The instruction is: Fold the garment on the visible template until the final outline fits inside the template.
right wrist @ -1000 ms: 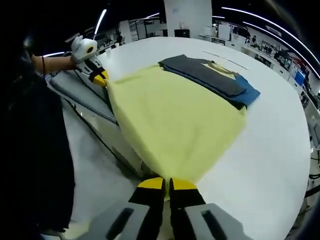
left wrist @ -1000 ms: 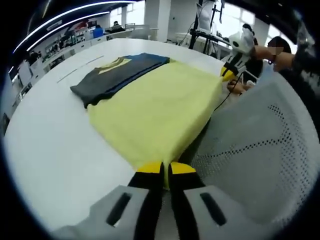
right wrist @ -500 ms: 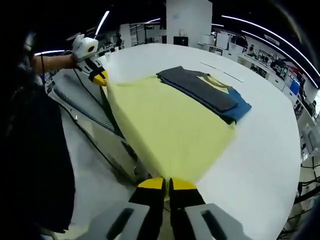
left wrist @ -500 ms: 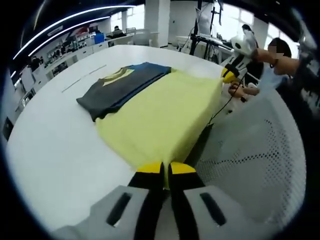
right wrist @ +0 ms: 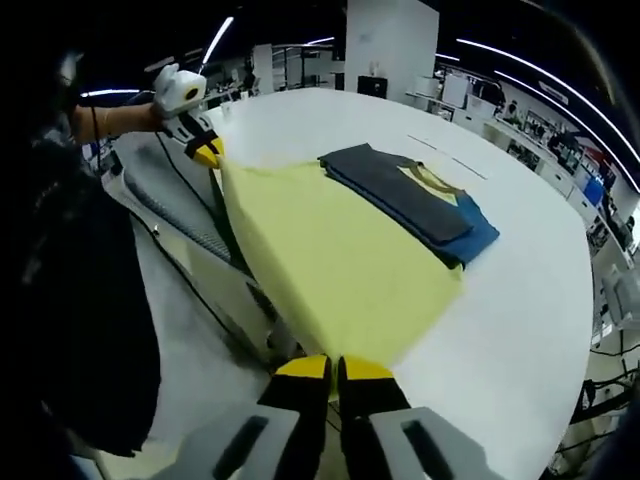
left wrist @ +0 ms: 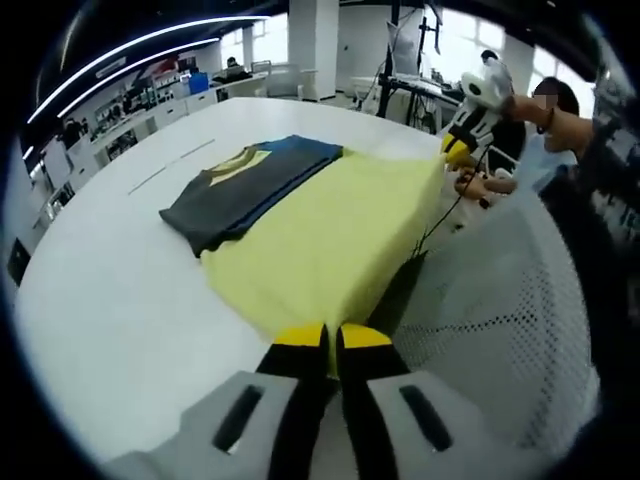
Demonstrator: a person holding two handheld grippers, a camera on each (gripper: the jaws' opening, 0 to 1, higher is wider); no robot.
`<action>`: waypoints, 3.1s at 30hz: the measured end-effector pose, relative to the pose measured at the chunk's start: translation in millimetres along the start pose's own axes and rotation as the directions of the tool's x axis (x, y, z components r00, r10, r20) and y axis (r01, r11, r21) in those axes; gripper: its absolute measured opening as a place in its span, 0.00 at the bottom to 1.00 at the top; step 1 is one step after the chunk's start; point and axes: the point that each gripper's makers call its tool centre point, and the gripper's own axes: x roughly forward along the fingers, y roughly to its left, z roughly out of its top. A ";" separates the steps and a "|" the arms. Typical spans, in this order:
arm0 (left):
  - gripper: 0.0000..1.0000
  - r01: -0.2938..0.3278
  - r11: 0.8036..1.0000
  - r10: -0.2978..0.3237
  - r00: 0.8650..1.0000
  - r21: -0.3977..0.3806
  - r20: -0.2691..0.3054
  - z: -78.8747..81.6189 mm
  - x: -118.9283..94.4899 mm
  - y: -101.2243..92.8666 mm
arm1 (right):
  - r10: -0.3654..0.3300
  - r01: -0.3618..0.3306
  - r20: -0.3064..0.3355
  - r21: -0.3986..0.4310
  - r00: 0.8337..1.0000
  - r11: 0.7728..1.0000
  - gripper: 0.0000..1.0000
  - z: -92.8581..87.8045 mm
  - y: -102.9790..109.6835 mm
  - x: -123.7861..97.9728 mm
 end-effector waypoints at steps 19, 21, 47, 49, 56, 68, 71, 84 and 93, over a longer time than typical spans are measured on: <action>0.01 -0.035 0.999 0.035 0.998 -0.003 0.059 50.0 -4.7 48.2 | -0.096 0.099 0.053 -0.057 0.994 0.993 0.00 42.2 -51.0 -10.1; 0.01 -0.042 0.999 0.042 0.997 0.000 0.063 55.2 -4.0 52.6 | -0.101 0.105 0.059 -0.064 0.993 0.992 0.00 46.5 -55.9 -10.6; 0.00 -0.169 0.986 0.168 0.972 -0.009 0.163 118.8 0.2 110.1 | -0.221 0.240 0.171 -0.100 0.960 0.966 0.00 114.0 -116.4 -14.7; 0.00 -0.178 0.984 0.178 0.968 -0.015 0.176 123.6 0.0 113.3 | -0.232 0.252 0.181 -0.096 0.956 0.963 0.00 118.5 -120.8 -15.5; 0.00 -0.214 0.976 0.217 0.950 -0.039 0.223 139.9 0.1 129.8 | -0.268 0.291 0.217 -0.078 0.939 0.954 0.00 135.4 -135.2 -16.4; 0.00 -0.272 0.961 0.277 0.931 -0.052 0.239 162.9 11.0 163.7 | -0.319 0.346 0.194 -0.127 0.928 0.929 0.00 156.3 -164.2 -6.8; 0.00 -0.279 0.958 0.286 0.927 -0.060 0.242 167.6 15.0 171.3 | -0.335 0.364 0.192 -0.143 0.922 0.920 0.00 160.9 -172.7 -4.7; 0.00 -0.339 0.939 0.342 0.916 -0.052 0.212 175.1 33.3 203.6 | -0.375 0.402 0.169 -0.169 0.911 0.900 0.00 175.1 -207.4 17.7; 0.00 -0.350 0.933 0.360 0.913 -0.087 0.190 173.7 56.4 228.8 | -0.377 0.394 0.135 -0.135 0.916 0.909 0.00 173.5 -226.9 42.5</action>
